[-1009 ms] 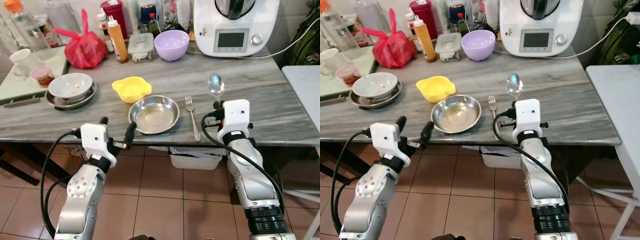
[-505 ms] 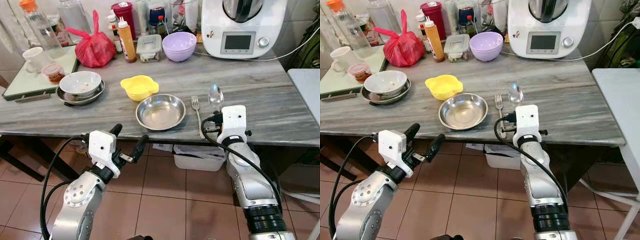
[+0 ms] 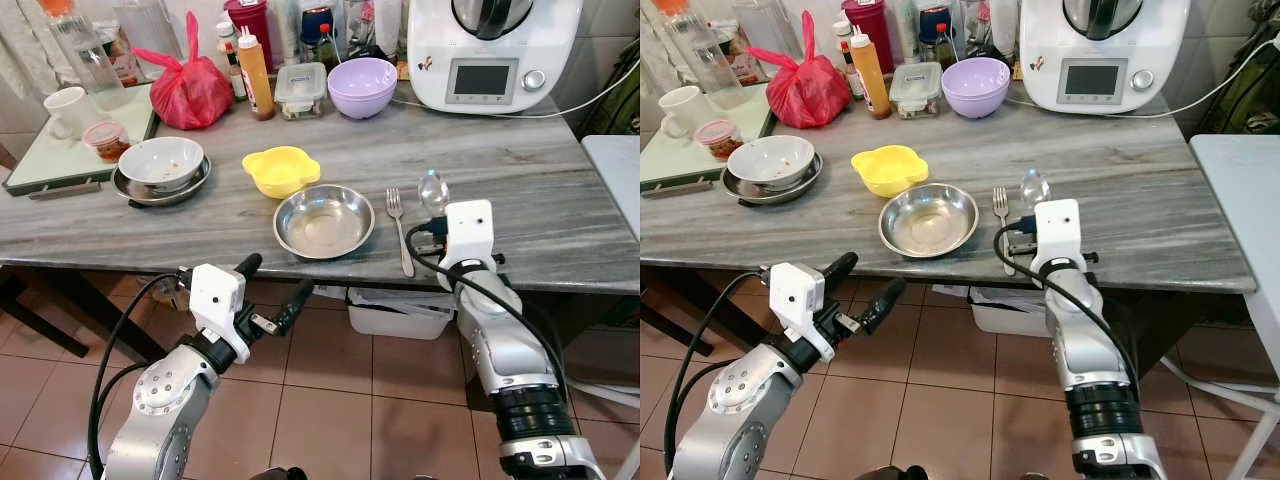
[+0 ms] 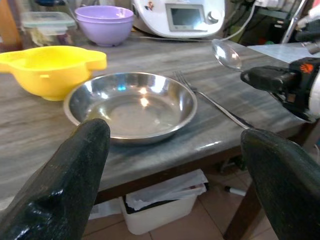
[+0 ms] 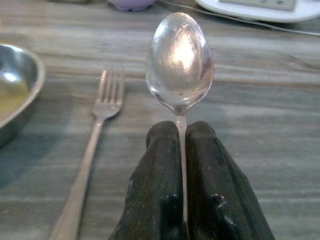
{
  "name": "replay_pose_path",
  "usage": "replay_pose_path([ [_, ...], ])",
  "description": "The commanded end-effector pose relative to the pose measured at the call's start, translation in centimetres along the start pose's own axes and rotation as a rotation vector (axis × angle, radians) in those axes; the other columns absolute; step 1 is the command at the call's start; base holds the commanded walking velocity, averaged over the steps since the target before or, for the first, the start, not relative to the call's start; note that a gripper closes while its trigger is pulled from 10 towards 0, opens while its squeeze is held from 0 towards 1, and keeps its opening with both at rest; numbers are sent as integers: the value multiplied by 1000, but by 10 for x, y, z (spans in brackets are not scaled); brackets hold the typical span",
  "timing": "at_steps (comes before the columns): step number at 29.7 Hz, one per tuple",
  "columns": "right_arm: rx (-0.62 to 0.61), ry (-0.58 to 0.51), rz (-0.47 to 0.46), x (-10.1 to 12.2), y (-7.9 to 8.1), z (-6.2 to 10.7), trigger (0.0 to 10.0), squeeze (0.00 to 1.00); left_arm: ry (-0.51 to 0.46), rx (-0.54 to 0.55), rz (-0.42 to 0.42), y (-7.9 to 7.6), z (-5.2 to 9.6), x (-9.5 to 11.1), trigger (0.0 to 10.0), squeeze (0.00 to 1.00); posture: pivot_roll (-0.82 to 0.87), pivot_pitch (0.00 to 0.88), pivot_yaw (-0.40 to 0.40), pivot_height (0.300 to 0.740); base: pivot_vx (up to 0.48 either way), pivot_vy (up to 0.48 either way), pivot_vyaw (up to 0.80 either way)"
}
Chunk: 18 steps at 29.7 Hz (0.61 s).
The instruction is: Setting the table
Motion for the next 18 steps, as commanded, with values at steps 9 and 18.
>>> replay_pose_path([
  [9,-11,47,-28,-9,-5,-4,10000,0,15,-32,-1,-5,2,-1,10000,0,-122,147,118,740,0,0,0],
  [18,-11,61,-40,-12,-6,-7,10000,0,19,-43,0,-7,1,-1,10000,0,-122,148,122,740,0,0,0],
])
Point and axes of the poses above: a point about 5 cm out from each wrist's last joint towards the gripper, its own z axis pointing back from the gripper into the wrist, its own x axis along the axis of the wrist's last joint, y = z × x, the point moved 6 cm from there along -z, pointing out of the wrist towards the gripper, and after that the axes turned 4 degrees about -z, right-handed, at the moved point
